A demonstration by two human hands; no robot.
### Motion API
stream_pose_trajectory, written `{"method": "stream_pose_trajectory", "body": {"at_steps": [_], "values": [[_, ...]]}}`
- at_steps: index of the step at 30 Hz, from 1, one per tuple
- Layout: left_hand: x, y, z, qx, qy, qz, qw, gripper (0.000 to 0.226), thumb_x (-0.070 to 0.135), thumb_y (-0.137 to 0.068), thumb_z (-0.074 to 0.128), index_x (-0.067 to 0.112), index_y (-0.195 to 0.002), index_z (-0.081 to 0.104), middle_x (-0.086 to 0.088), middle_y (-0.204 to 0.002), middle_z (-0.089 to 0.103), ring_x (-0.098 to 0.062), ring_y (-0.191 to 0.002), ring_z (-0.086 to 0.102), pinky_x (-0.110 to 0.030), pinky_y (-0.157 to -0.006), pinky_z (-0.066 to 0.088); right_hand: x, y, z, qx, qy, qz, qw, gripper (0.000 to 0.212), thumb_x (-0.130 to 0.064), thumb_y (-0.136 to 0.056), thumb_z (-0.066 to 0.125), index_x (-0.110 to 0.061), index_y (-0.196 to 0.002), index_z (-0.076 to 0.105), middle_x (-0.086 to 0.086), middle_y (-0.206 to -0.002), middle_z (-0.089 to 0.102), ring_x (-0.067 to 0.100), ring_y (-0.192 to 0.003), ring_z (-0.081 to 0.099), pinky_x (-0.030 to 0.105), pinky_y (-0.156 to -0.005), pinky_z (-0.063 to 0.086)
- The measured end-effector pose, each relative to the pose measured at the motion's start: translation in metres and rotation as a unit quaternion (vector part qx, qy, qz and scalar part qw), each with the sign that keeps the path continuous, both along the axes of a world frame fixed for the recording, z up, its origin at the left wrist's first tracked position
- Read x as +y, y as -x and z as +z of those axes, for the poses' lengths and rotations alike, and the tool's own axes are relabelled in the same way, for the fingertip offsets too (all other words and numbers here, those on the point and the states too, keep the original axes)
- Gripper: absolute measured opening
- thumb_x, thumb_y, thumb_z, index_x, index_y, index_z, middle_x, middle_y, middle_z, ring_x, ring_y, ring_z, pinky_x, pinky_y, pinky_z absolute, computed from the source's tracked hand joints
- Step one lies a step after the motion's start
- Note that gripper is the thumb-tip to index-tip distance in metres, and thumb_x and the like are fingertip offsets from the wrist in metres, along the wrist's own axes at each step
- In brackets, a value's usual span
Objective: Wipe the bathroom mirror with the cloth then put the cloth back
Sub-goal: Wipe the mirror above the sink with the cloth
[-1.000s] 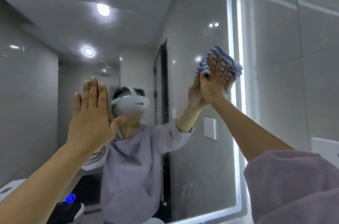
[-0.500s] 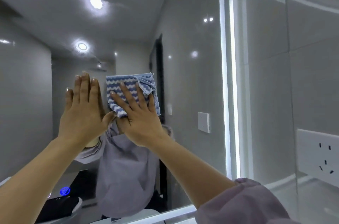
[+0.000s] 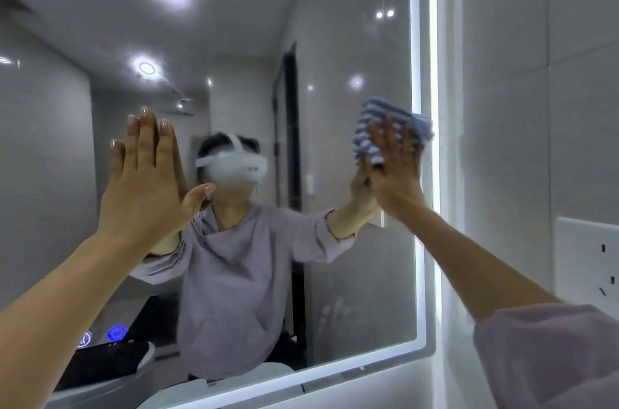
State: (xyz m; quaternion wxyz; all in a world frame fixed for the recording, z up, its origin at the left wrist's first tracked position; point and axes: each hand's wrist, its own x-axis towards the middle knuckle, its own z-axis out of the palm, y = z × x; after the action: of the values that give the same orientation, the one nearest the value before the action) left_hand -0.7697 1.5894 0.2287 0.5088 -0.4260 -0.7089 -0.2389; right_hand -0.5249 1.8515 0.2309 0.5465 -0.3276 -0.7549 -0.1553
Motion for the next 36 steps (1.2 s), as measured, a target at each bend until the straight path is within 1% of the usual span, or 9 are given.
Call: {"method": "stream_pose_trajectory", "body": {"at_steps": [2, 5, 10, 14, 19, 24, 29, 33, 36], "values": [[0.000, 0.000, 0.000, 0.000, -0.003, -0.003, 1.000, 0.100, 0.063, -0.077, 0.036, -0.003, -0.145, 0.004, -0.023, -0.155, -0.001, -0.030, -0.144, -0.008, -0.050, -0.113, 0.001, 0.013, -0.018, 0.003, 0.053, 0.036, -0.003, 0.998, 0.057, -0.035, -0.100, 0.026, -0.022, -0.151, 0.004, 0.009, -0.161, 0.002, 0.029, -0.148, -0.005, 0.048, -0.118, -0.005], [0.001, -0.001, 0.000, -0.002, -0.005, -0.006, 1.000, 0.101, 0.064, -0.076, 0.034, -0.003, -0.145, 0.003, -0.024, -0.155, -0.002, -0.030, -0.143, -0.008, -0.049, -0.113, 0.000, 0.017, -0.023, 0.004, 0.051, 0.022, -0.035, 0.998, 0.058, -0.026, -0.102, 0.034, -0.024, -0.148, -0.002, 0.008, -0.160, -0.002, 0.028, -0.147, -0.008, 0.042, -0.117, -0.012], [0.002, -0.002, 0.001, -0.005, -0.005, -0.006, 1.000, 0.100, 0.065, -0.076, 0.029, -0.002, -0.145, 0.001, -0.023, -0.155, -0.004, -0.027, -0.142, -0.013, -0.050, -0.113, -0.002, 0.006, -0.006, 0.003, 0.109, 0.071, -0.061, 0.990, 0.061, -0.031, -0.101, 0.035, -0.027, -0.150, -0.001, 0.002, -0.161, -0.006, 0.026, -0.147, -0.012, 0.033, -0.109, -0.023], [0.002, -0.003, 0.001, -0.013, -0.009, -0.014, 1.000, 0.099, 0.063, -0.077, 0.032, -0.002, -0.145, 0.002, -0.022, -0.155, -0.004, -0.028, -0.142, -0.012, -0.051, -0.113, -0.001, -0.013, 0.020, -0.004, 0.145, 0.111, -0.031, 0.983, 0.063, -0.039, -0.101, 0.034, -0.033, -0.148, -0.008, 0.005, -0.160, -0.010, 0.026, -0.146, -0.016, 0.044, -0.110, -0.023], [0.001, -0.005, 0.001, -0.018, -0.004, -0.011, 1.000, 0.100, 0.063, -0.077, 0.031, -0.001, -0.146, -0.001, -0.021, -0.155, -0.007, -0.025, -0.141, -0.016, -0.050, -0.114, -0.002, -0.048, 0.047, -0.027, 0.040, 0.028, 0.034, 0.998, 0.062, -0.049, -0.093, 0.014, -0.037, -0.145, -0.019, -0.003, -0.157, -0.024, 0.013, -0.134, -0.041, 0.038, -0.107, -0.033], [0.001, -0.004, 0.000, -0.013, -0.002, -0.006, 1.000, 0.099, 0.064, -0.077, 0.031, 0.000, -0.146, -0.002, -0.021, -0.155, -0.007, -0.025, -0.142, -0.015, -0.047, -0.113, -0.005, -0.094, 0.092, -0.052, -0.006, -0.075, 0.036, 0.997, 0.071, -0.038, -0.097, 0.041, -0.023, -0.153, 0.000, 0.005, -0.159, -0.016, 0.028, -0.143, -0.025, 0.052, -0.113, -0.019], [0.001, -0.001, 0.001, -0.012, -0.001, -0.002, 1.000, 0.097, 0.069, -0.081, 0.026, 0.006, -0.146, -0.010, -0.015, -0.155, -0.016, -0.020, -0.140, -0.023, -0.035, -0.111, -0.020, -0.140, 0.126, -0.085, -0.074, -0.121, 0.095, 0.985, 0.058, -0.040, -0.099, 0.024, -0.024, -0.153, 0.010, 0.004, -0.161, -0.002, 0.031, -0.147, -0.008, 0.055, -0.116, -0.004], [0.000, -0.002, 0.001, -0.014, 0.004, 0.002, 1.000, 0.100, 0.068, -0.076, 0.027, 0.006, -0.146, -0.010, -0.014, -0.155, -0.017, -0.019, -0.140, -0.024, -0.041, -0.113, -0.012, -0.142, 0.123, -0.088, -0.083, -0.116, 0.105, 0.984, 0.055, -0.038, -0.100, 0.020, -0.026, -0.152, 0.008, 0.000, -0.161, -0.005, 0.027, -0.147, -0.011, 0.054, -0.117, -0.003], [0.000, 0.000, 0.002, -0.007, 0.001, -0.004, 1.000, 0.100, 0.066, -0.077, 0.032, 0.007, -0.147, -0.008, -0.012, -0.155, -0.018, -0.016, -0.138, -0.028, -0.032, -0.110, -0.022, -0.137, 0.113, -0.086, -0.108, -0.130, 0.118, 0.979, 0.052, -0.041, -0.101, 0.005, -0.026, -0.151, 0.008, 0.000, -0.160, -0.003, 0.025, -0.147, -0.012, 0.051, -0.118, -0.007]]}}
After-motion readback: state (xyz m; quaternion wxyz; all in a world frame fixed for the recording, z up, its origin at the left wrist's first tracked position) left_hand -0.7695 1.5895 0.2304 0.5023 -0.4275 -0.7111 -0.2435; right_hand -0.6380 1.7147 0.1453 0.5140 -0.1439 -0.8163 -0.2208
